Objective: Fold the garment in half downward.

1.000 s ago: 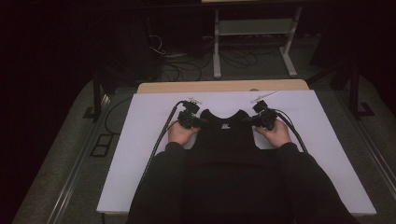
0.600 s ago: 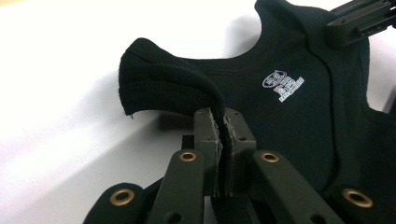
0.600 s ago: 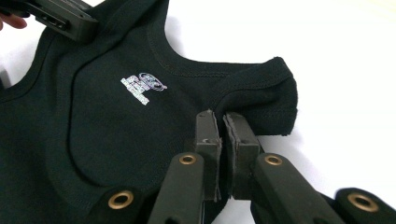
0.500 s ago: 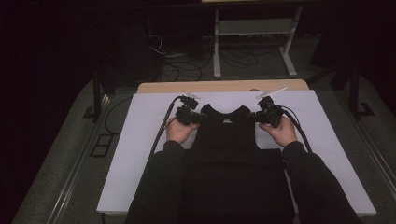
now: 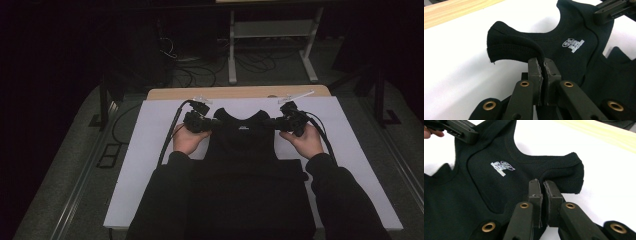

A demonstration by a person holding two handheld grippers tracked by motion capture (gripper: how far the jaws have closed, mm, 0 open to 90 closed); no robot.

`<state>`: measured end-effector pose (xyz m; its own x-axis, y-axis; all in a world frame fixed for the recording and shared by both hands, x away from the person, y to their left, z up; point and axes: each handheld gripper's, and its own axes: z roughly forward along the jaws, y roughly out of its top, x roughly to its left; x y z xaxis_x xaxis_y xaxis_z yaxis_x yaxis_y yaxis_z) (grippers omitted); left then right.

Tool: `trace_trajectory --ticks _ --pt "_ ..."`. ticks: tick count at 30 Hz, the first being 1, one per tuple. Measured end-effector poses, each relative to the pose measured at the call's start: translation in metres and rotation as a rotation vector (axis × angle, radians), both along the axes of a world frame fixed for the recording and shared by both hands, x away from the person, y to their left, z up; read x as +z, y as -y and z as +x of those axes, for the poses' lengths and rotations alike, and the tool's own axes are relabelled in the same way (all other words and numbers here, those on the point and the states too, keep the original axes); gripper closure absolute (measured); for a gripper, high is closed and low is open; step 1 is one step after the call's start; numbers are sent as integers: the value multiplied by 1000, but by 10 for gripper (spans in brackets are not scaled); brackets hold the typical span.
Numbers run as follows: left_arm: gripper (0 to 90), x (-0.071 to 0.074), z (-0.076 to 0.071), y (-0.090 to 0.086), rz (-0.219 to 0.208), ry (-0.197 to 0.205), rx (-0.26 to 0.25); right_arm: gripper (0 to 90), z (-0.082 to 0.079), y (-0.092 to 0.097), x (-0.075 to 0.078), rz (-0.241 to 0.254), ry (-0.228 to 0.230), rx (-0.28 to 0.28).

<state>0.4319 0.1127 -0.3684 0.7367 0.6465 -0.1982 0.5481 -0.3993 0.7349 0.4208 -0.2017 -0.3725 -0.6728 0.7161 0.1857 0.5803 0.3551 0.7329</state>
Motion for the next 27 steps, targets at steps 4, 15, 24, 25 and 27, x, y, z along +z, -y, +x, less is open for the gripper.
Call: trace_trajectory --ticks 4,15,24,25,27 --pt "847 7 -8 -5 7 8 -9 836 -7 1 7 -3 5 7" --pt "846 15 -32 -8 16 14 -52 836 -31 0 19 -9 -2 15" --pt "846 9 -44 -19 -14 -3 -59 836 -48 2 16 -4 -26 26" --pt "846 9 -45 -19 -13 -5 -59 836 -49 2 15 -3 -26 27" --pt "846 8 -46 -19 -16 -7 -61 836 -52 2 15 -2 -26 31"
